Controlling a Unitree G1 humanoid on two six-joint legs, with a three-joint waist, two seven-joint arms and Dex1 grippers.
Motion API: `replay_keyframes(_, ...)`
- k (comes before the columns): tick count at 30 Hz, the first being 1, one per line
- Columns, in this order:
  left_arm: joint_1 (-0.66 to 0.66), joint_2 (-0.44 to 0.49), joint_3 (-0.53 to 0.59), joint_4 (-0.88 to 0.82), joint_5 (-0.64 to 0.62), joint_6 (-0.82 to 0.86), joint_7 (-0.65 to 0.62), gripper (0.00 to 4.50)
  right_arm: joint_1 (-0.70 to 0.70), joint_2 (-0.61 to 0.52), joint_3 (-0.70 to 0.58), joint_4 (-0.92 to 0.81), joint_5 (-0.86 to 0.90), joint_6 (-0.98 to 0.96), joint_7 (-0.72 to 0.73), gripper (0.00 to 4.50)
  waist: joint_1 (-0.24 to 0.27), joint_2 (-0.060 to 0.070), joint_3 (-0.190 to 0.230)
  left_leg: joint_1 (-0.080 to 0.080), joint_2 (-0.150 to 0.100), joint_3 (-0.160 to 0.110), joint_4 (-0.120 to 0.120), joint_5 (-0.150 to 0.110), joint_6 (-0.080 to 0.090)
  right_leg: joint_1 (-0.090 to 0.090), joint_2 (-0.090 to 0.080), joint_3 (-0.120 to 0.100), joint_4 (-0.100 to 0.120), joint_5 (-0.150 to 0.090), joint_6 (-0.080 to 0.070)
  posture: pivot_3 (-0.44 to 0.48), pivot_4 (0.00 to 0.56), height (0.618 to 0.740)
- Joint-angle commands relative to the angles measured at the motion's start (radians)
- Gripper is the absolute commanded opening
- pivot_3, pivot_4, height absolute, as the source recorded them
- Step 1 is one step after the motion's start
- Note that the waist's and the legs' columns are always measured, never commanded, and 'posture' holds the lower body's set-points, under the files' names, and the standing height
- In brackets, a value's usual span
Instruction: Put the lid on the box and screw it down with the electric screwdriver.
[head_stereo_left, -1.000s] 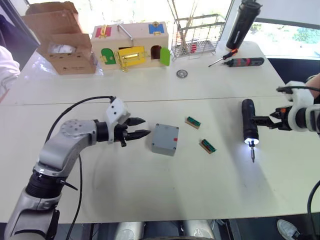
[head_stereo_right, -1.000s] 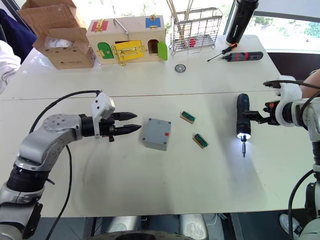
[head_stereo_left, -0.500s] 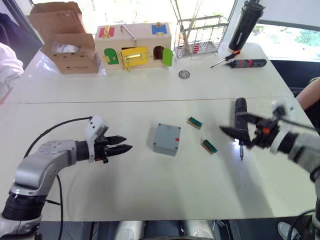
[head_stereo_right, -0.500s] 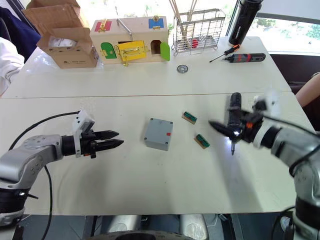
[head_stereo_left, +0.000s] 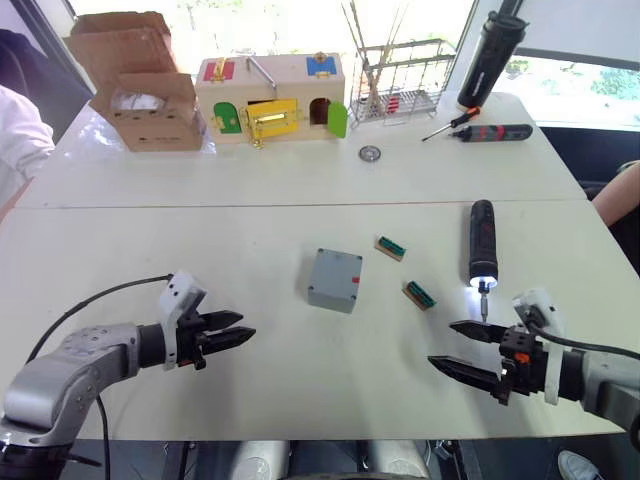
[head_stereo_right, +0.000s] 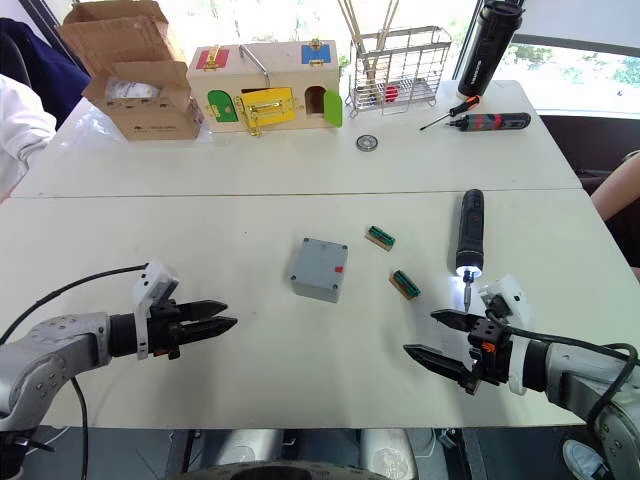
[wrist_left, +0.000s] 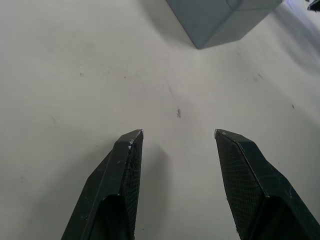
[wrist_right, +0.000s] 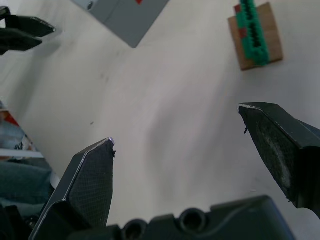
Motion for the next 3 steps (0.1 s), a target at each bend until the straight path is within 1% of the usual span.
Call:
replay_keyframes(1, 0.005, 0.016, 0.014, -0.012, 0.006, -0.028, -0.004, 2.33, -0.013, 0.01, 0.019, 0.002, 0.012, -0.03, -0.009, 4.46, 0.0, 0.0, 0.0, 0.0, 0.0, 0.0, 0.0, 0.0, 0.0, 0.0, 0.0, 0.0, 0.0, 0.0, 0.0, 0.0, 0.15, 0.74)
replay_keyframes(3, -0.004, 0.006, 0.022, -0.014, 0.001, -0.034, 0.011, 2.33, -0.021, 0.011, 0.042, 0.018, 0.003, -0.043, -0.012, 4.46, 0.0, 0.0, 0.0, 0.0, 0.0, 0.0, 0.0, 0.0, 0.0, 0.0, 0.0, 0.0, 0.0, 0.0, 0.0, 0.0, 0.15, 0.74)
